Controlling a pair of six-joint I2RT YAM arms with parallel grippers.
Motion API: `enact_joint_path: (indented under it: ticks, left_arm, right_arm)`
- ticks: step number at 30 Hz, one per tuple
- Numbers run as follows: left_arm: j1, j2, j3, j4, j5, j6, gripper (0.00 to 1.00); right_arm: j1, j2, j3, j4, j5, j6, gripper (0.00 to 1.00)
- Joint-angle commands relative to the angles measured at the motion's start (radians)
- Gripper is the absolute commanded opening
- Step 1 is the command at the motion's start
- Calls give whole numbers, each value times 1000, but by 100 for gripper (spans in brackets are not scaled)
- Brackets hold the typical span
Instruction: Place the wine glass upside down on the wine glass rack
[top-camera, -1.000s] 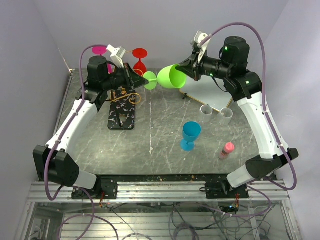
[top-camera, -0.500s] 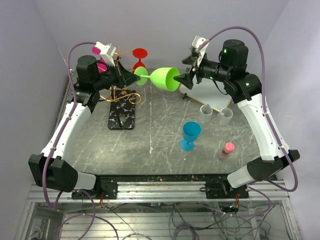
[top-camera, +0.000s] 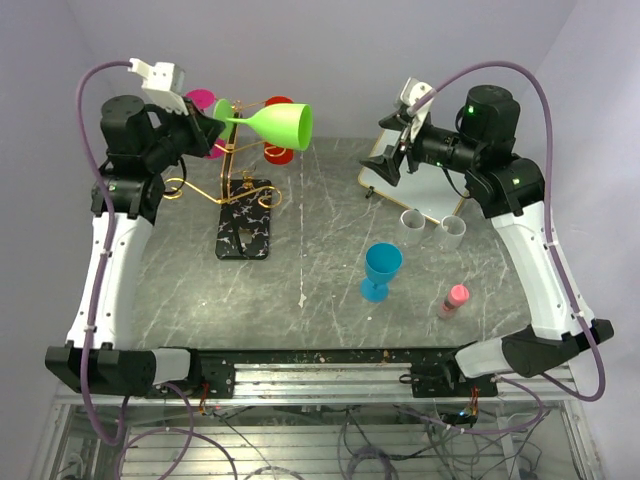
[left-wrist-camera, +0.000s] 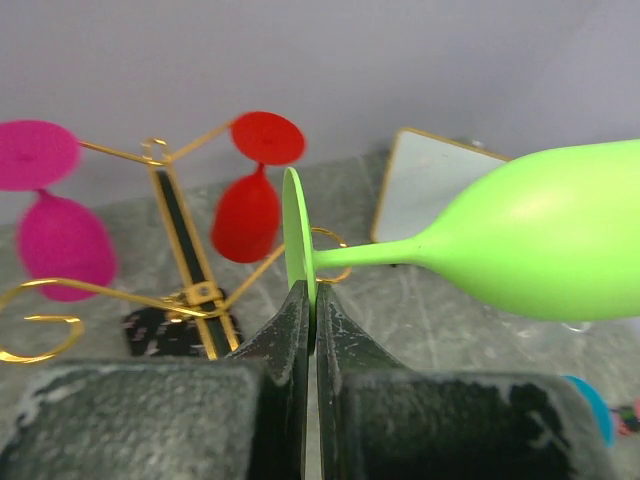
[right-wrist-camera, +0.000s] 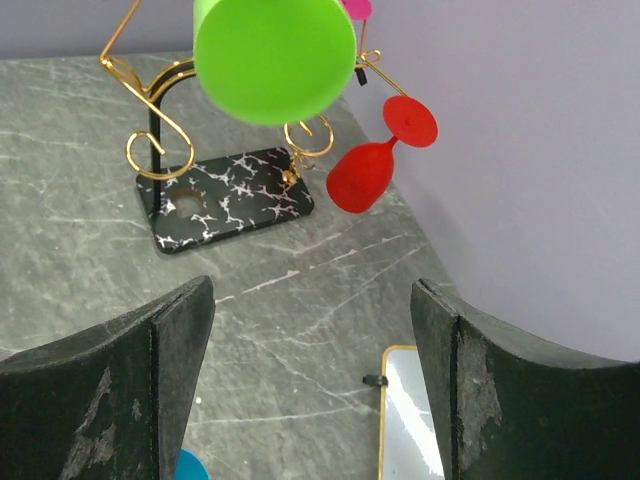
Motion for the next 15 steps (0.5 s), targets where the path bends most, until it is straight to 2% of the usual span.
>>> enact_joint_path:
  ticks: [1,8,15]
  left_arm:
    - [37,-50,91,-76,-172,162,7]
    - [88,-90,171,-157,-406,339,7]
    - [146,-117,205,-171,-637,503,7]
  right_arm:
    - [-25,-39,-42,-18,19,-31,79]
    - [-73,-86,-177,45,97,-5,81]
    - [-104,-110,-356,160,183,72,89]
